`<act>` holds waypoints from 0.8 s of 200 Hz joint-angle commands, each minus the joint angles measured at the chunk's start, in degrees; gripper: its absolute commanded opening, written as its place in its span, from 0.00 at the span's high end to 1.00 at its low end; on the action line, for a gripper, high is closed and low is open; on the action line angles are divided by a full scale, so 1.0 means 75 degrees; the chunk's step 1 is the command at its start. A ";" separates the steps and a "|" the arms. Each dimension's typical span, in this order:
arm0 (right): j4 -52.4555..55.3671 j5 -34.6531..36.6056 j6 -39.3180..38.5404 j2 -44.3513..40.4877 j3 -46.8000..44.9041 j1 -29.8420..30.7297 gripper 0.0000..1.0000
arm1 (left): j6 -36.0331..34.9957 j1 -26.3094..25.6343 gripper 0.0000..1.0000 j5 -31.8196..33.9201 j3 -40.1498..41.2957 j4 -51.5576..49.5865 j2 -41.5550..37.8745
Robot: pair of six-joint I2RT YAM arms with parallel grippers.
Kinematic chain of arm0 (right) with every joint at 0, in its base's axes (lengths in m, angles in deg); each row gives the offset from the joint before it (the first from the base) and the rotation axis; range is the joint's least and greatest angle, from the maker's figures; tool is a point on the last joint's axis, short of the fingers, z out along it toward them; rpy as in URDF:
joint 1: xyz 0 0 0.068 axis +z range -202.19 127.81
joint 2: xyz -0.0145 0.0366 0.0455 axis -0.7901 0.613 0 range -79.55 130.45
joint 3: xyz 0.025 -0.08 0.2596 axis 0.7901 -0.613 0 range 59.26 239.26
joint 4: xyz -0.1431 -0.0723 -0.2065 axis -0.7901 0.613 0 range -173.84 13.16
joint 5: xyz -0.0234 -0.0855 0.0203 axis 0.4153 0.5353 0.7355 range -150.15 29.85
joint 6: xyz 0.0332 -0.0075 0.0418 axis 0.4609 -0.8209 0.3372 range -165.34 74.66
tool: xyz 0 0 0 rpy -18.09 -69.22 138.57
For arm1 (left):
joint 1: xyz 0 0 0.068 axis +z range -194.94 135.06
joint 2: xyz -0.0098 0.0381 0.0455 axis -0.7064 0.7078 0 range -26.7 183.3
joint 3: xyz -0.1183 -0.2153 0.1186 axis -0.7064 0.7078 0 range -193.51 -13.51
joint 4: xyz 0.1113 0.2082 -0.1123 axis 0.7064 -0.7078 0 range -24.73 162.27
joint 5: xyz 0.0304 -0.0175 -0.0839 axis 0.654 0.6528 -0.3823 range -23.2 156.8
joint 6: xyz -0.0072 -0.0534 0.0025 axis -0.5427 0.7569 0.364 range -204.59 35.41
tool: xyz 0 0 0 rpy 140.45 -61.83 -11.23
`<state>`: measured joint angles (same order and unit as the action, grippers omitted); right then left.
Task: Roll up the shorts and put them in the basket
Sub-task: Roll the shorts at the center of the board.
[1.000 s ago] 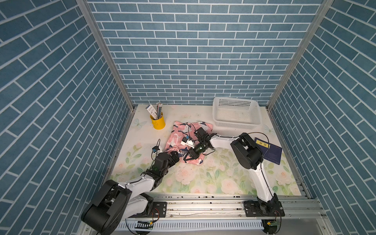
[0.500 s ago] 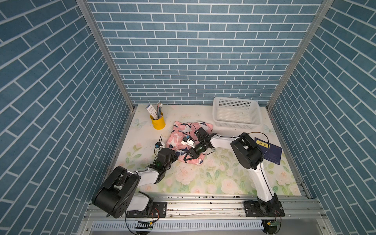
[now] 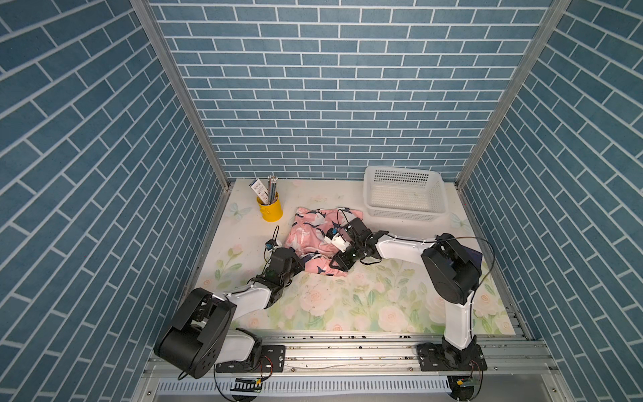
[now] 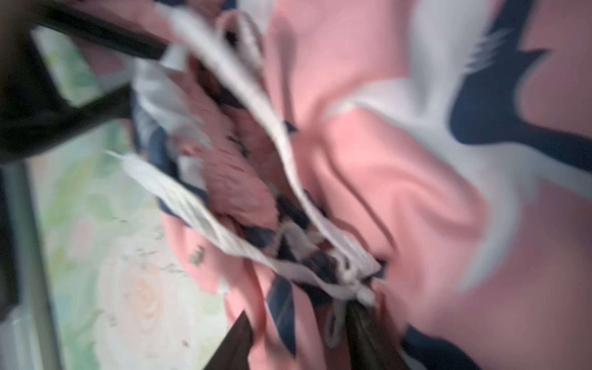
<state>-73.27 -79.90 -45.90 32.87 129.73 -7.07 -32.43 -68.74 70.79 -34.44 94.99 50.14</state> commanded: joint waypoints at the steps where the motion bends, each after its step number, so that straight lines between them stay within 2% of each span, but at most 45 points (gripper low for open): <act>1: -0.0328 0.3392 -0.0699 -0.0841 -0.0763 0.0295 0.52 | -0.0268 0.0122 1.00 0.0080 -0.0420 -0.0850 0.0129; 26: -0.1534 0.4046 -0.1361 -0.1839 -0.1677 0.0889 0.48 | -0.0278 0.0124 1.00 0.0022 -0.0639 -0.1097 0.0290; 55: -0.2940 0.4412 -0.2107 -0.2667 -0.2504 0.1486 0.37 | -0.0262 0.0117 1.00 -0.0045 -0.0786 -0.1358 0.0418; 72: -0.3428 0.3987 -0.2533 -0.2877 -0.2728 0.1638 0.36 | -0.0234 0.0125 1.00 -0.0066 -0.0819 -0.1469 0.0429; 82: -0.3844 0.3771 -0.2931 -0.2922 -0.2950 0.1813 0.31 | -0.0239 0.0121 1.00 -0.0103 -0.0819 -0.1476 0.0419; 84: -0.3910 0.3756 -0.3006 -0.2920 -0.2969 0.1850 0.24 | -0.0225 0.0118 1.00 -0.0105 -0.0819 -0.1475 0.0425; 86: -0.3986 0.3749 -0.3086 -0.2911 -0.3009 0.1883 0.08 | -0.0219 0.0115 1.00 -0.0115 -0.0828 -0.1481 0.0432; 87: -0.4010 0.3736 -0.3123 -0.2903 -0.3021 0.1906 0.04 | -0.0218 0.0120 1.00 -0.0118 -0.0829 -0.1487 0.0431; 90: -0.4100 0.3724 -0.3221 -0.2872 -0.3063 0.1979 0.01 | -0.0208 0.0125 1.00 -0.0130 -0.0845 -0.1502 0.0437; 142: -0.5526 0.3293 -0.4474 -0.2100 -0.3410 0.2484 0.00 | -0.0145 0.0119 1.00 -0.0399 -0.1087 -0.1908 0.0549; 160: -0.5687 0.3187 -0.4800 -0.1871 -0.3386 0.2636 0.05 | -0.0137 0.0131 1.00 -0.0491 -0.1339 -0.1982 0.0584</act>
<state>-109.84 -53.94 -75.54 16.28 105.14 11.49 -33.37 -68.10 68.96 -42.22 83.56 53.66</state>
